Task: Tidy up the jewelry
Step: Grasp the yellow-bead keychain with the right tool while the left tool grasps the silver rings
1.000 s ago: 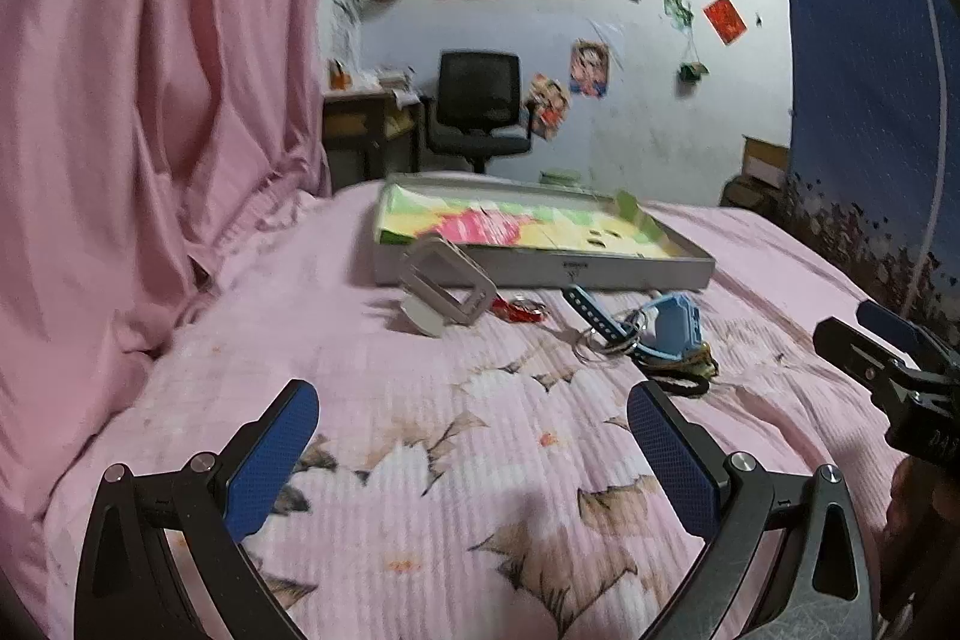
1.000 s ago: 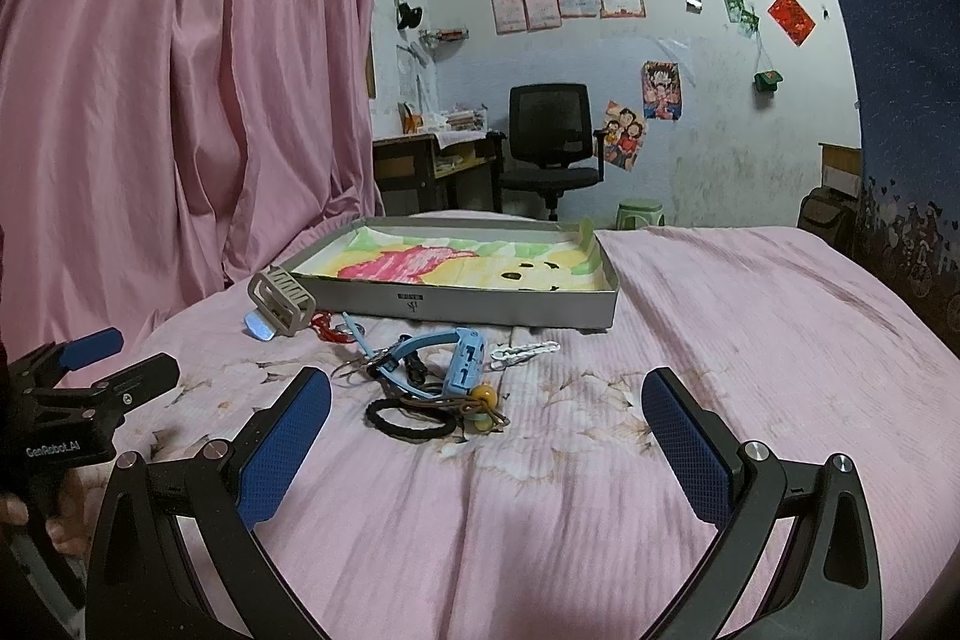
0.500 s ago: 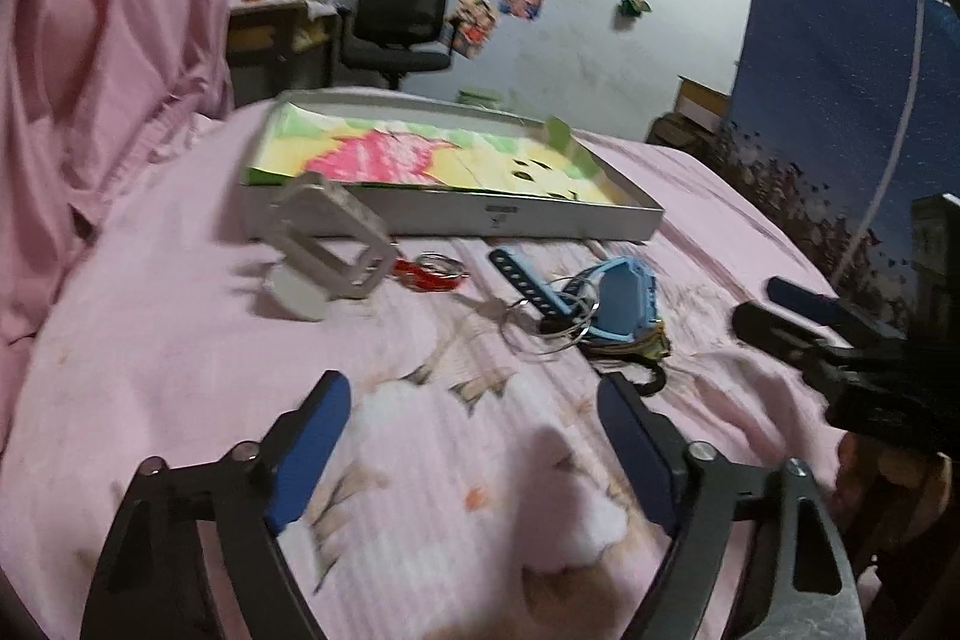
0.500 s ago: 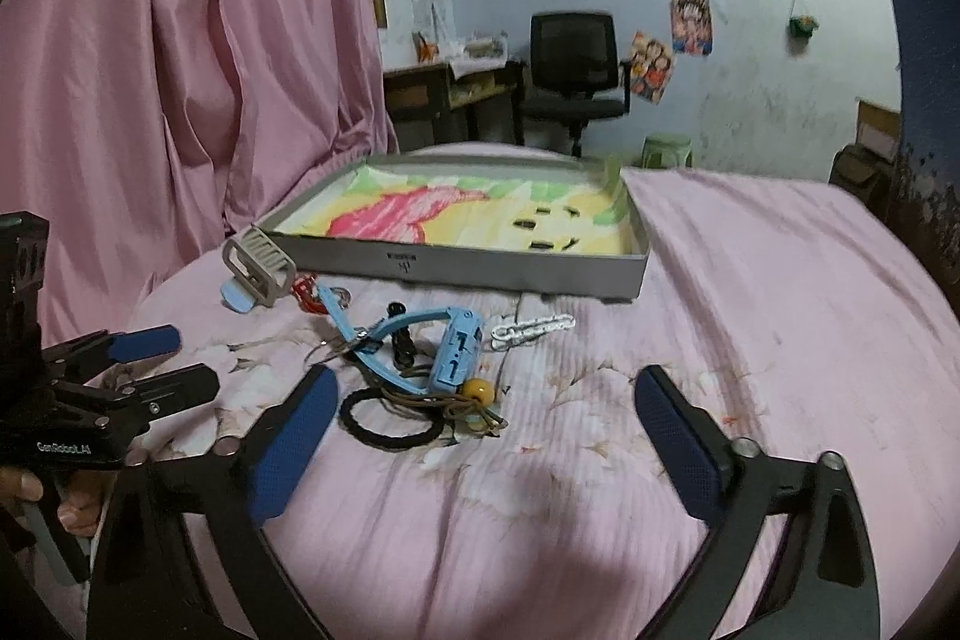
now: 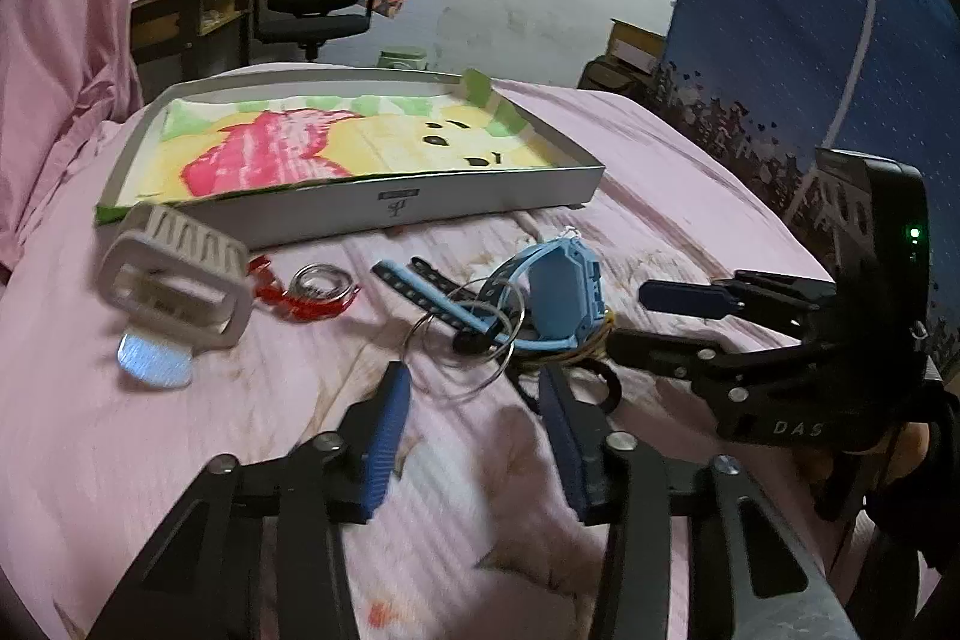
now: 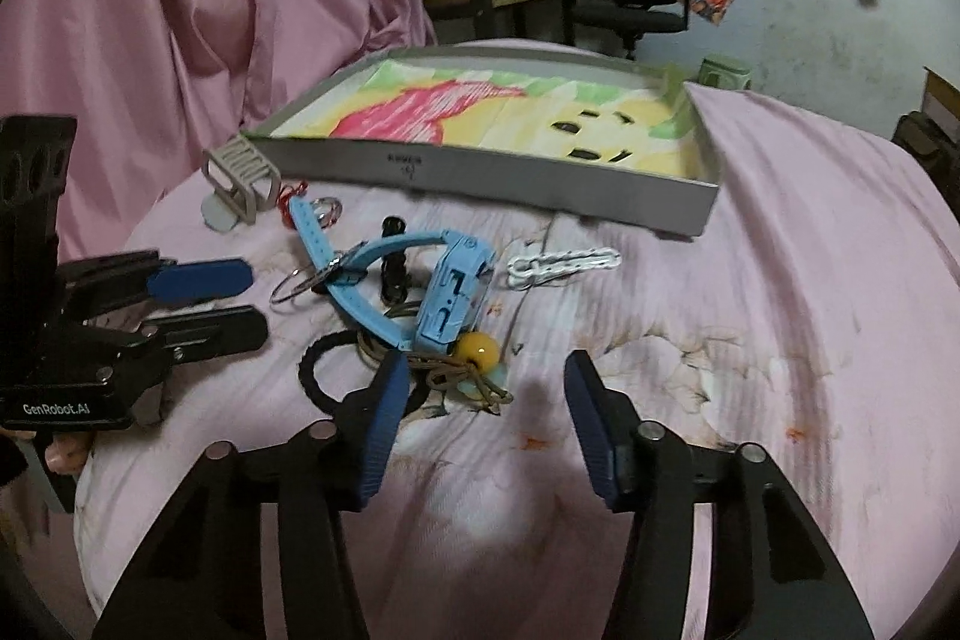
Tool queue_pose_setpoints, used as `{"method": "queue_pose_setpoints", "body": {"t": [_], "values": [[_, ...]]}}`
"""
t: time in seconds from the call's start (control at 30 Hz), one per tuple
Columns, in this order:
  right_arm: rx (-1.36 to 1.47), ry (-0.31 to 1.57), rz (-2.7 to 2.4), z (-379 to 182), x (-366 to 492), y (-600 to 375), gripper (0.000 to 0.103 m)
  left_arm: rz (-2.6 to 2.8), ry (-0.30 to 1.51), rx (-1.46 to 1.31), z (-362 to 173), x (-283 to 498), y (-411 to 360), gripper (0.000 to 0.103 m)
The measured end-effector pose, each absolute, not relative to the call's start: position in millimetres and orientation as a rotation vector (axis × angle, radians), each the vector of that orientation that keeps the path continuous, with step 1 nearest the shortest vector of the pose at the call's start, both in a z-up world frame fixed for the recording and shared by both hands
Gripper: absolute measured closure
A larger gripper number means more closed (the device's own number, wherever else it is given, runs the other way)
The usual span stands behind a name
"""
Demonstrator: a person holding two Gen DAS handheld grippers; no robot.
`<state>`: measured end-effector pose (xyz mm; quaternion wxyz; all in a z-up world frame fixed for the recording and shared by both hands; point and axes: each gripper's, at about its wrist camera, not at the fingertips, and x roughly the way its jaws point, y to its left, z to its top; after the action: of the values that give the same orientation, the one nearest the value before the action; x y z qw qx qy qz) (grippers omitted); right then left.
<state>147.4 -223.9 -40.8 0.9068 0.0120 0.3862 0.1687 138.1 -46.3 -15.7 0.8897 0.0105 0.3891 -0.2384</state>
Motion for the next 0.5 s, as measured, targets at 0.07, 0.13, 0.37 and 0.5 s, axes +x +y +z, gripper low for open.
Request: {"method": "queue_pose_setpoints", "body": {"t": [0.07,0.13,0.37,0.5], "values": [[0.024,0.811,0.363,-42.5,150.2,-223.0,0.056,-0.508,0.816,0.040,-15.8,140.9,-50.8,0.067],[0.025,0.827,0.379,-45.1,155.0,-221.8,0.056,-0.521,0.823,0.060,-16.7,143.3,-53.7,0.072],[0.049,0.872,0.445,-54.5,171.0,-217.9,0.059,-0.541,0.846,0.041,-20.4,150.2,-50.5,0.093],[0.040,0.870,0.449,-54.6,171.5,-216.0,0.079,-0.537,0.814,0.043,-17.2,145.8,-47.9,0.095]]}}
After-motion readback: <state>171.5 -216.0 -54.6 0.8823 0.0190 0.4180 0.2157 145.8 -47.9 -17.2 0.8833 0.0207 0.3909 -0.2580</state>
